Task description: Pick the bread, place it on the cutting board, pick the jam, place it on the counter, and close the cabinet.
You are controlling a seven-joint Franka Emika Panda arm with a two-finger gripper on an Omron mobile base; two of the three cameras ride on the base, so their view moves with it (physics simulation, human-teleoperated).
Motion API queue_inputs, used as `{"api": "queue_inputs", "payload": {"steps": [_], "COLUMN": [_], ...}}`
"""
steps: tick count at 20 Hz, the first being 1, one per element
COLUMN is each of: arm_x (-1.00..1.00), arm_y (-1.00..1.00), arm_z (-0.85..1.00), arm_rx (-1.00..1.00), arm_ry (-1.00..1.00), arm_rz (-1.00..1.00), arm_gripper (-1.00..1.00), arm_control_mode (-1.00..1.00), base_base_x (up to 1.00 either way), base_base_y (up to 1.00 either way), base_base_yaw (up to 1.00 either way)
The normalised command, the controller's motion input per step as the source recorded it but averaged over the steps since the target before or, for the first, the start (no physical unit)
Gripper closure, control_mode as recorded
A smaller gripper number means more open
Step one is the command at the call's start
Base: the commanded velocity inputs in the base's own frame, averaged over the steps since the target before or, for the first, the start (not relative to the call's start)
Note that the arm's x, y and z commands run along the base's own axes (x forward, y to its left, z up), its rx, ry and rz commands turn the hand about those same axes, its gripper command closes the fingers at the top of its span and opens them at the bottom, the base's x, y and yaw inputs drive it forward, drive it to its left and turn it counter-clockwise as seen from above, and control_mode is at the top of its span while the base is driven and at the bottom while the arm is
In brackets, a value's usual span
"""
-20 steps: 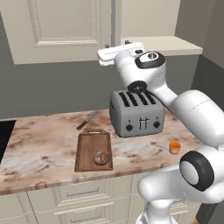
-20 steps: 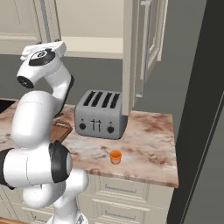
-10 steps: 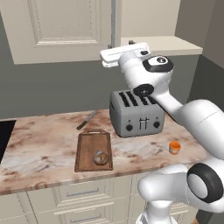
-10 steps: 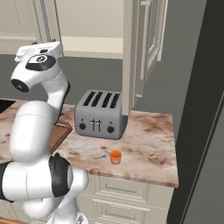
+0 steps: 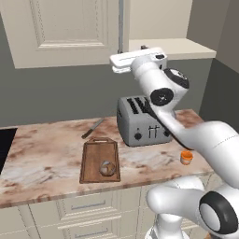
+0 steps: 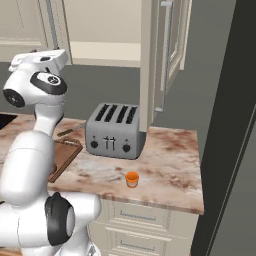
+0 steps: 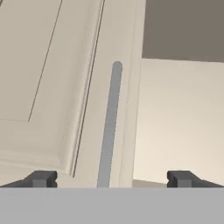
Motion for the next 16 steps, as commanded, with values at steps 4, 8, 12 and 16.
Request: {"api": "queue_inputs", "payload": {"steps": [4,8,12,16], "arm_x": [-0.59,-0.63,-0.58,-0.65], "arm_y": [-0.02,-0.07,-0.04,-0.08], "arm_z": [0.40,0.41,0.42,0.36], "arm_rx": [0.00,0.00,0.00,0.00], "arm_ry": [0.15,0.15,0.18,0.16], "arm_rz": [-0.02,-0.02,-0.02,-0.01], "arm_gripper": [-1.00,-1.00,-1.00,-1.00], "arm_control_mode": [-1.00,-1.00,-1.00,-1.00], "base_base_x": [0.00,0.00,0.00,0.00], "base_base_y": [0.00,0.00,0.00,0.00], "base_base_yaw": [0.00,0.00,0.00,0.00]}}
